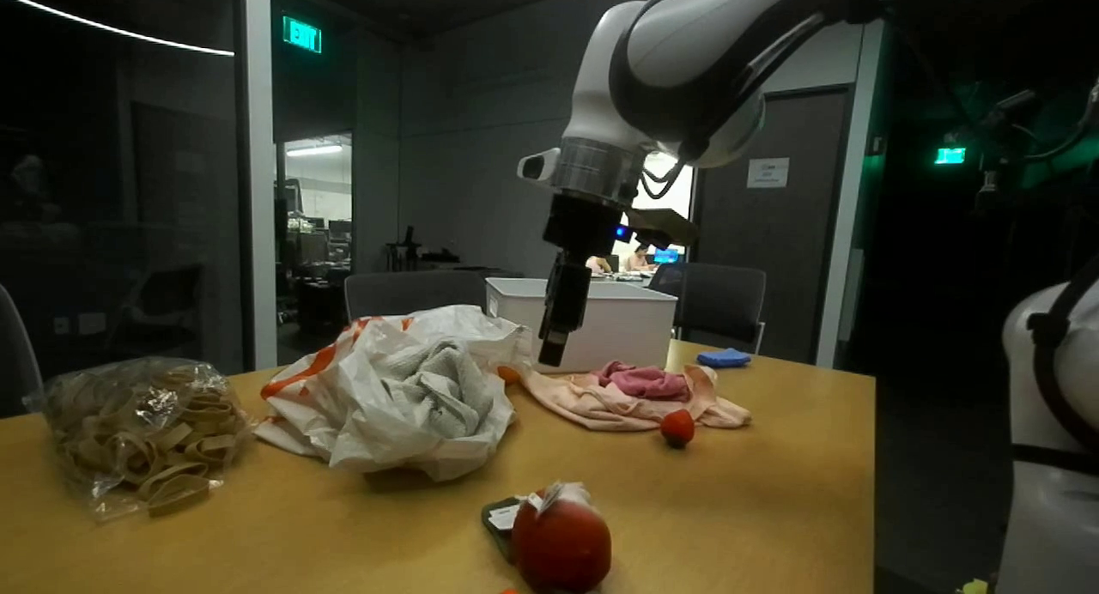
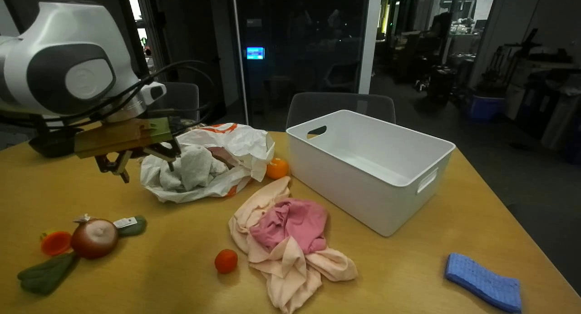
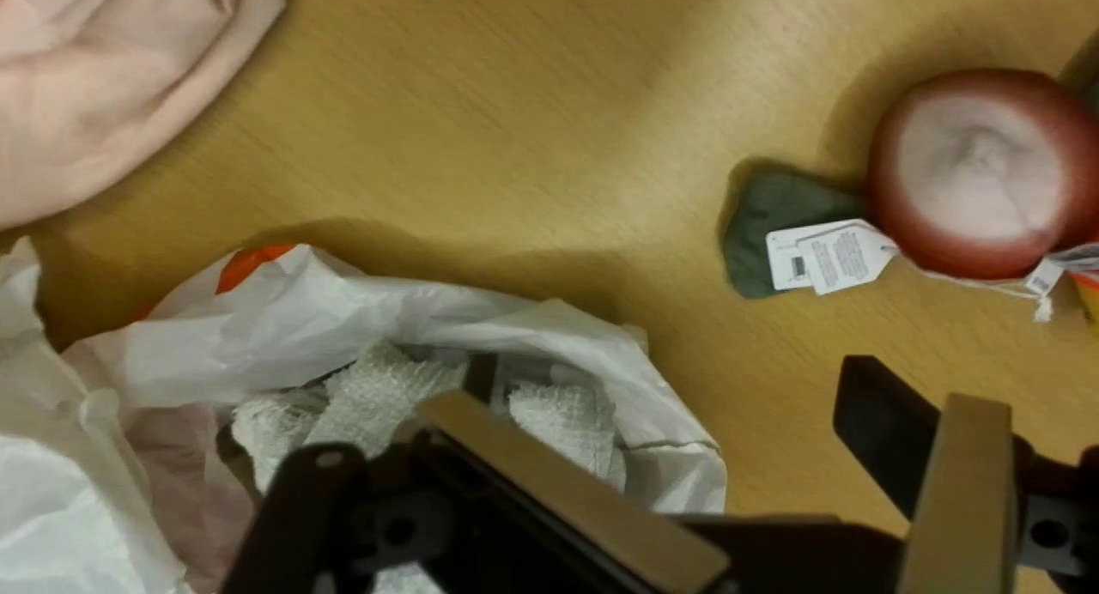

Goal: Put the brown plush toy and towel in the plastic

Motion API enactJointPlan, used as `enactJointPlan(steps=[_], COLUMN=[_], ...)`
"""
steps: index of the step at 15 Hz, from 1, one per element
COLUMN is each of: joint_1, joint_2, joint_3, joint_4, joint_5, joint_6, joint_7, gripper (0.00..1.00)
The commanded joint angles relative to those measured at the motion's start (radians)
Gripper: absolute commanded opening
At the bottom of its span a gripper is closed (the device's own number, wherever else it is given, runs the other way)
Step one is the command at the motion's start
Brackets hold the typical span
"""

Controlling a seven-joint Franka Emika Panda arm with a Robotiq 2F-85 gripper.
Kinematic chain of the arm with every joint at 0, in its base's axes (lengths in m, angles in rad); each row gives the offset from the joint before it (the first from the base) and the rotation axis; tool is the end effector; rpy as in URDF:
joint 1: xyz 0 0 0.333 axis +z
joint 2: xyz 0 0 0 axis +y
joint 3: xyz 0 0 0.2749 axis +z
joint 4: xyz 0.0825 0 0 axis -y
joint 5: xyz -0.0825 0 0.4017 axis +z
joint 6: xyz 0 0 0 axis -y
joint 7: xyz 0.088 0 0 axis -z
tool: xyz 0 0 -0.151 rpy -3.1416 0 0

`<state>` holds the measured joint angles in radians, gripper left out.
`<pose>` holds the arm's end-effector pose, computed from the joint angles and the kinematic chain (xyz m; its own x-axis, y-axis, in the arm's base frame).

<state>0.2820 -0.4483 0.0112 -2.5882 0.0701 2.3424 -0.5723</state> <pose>0.4345 0.1341 0.3394 0.6634 0.7218 0.1974 0.7262 -0.6846 0.0627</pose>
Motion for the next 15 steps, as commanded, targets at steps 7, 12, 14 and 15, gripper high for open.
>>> enactJointPlan(steps=[7, 12, 14, 15], joint_1=[0.023, 0.080, 0.108, 0.116], joint_2=[0.042, 0.144, 0.168, 0.177], joint_3=[-0.011, -0.009, -0.001, 0.007], joint_4=[-0.026, -0.021, -0.016, -0.012], joint_5=[0.051, 0.169, 0.235, 0.254], joint_6=[0.015, 0.105, 0.143, 0.162], joint_7=[-0.034, -0.127, -0.196, -0.230], gripper=[1.00, 1.00, 1.00, 1.00])
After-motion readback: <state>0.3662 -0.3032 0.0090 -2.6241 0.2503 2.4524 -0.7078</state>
